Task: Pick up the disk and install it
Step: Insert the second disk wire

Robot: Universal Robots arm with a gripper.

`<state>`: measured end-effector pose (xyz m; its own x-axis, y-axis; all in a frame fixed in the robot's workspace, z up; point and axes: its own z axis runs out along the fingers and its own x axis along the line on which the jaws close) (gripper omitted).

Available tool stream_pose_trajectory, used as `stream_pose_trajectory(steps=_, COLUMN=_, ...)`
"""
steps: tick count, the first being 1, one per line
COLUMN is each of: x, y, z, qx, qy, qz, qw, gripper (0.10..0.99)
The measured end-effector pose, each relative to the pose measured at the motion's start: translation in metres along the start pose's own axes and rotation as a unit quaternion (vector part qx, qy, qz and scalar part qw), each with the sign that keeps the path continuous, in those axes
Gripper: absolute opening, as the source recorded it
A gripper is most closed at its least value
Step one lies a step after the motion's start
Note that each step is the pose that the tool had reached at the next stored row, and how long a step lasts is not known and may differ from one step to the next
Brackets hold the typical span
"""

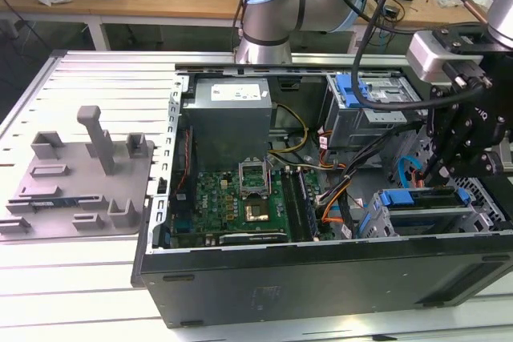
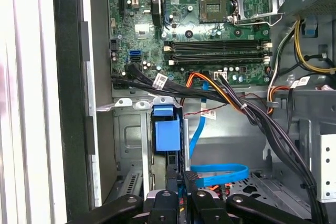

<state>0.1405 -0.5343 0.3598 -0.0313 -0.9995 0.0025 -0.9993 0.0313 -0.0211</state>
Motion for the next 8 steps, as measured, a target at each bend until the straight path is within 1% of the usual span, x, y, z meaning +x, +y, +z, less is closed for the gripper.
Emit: stream_pose_trajectory(steps=8, x=0.0004, y=-0.0023, z=0.0048, qx=0.0, qy=0.0, qz=0.0, qw=1.0, gripper=0.161)
